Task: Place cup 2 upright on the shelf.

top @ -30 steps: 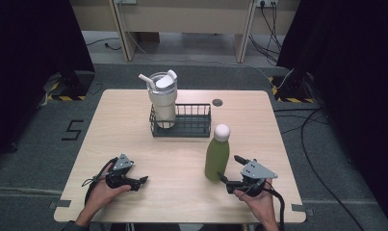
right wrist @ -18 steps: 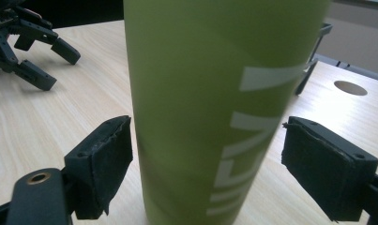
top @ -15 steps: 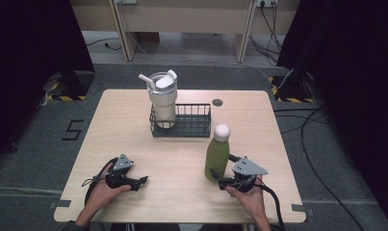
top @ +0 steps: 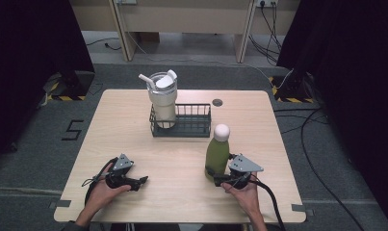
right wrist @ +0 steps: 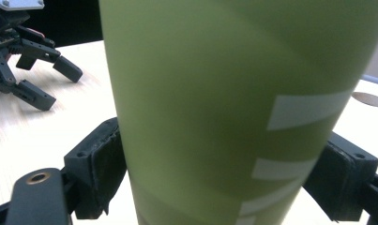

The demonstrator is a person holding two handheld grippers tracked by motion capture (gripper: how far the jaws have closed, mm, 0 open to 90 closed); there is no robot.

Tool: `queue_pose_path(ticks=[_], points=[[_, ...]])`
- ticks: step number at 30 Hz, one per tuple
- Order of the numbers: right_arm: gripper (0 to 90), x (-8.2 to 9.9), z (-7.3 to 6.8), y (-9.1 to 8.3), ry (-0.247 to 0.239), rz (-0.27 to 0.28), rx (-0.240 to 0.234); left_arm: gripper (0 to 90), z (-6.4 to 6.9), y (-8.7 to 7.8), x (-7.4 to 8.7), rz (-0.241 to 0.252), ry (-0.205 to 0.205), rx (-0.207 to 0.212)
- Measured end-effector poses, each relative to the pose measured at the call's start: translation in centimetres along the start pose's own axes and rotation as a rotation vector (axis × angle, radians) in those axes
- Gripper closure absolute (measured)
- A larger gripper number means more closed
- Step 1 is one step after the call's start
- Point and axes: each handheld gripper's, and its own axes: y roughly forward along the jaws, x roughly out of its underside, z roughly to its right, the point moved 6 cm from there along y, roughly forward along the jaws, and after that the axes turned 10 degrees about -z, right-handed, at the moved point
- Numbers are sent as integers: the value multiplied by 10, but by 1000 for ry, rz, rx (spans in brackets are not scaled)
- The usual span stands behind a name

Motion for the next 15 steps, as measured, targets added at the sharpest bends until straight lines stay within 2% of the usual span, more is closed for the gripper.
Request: queue_pose_path(ticks=[6,15], points=[[193,0,0,7,7,13,-9,115,0,0,0,0,0,0],[207,0,0,7,-3,19,-4,115,0,0,0,0,0,0]])
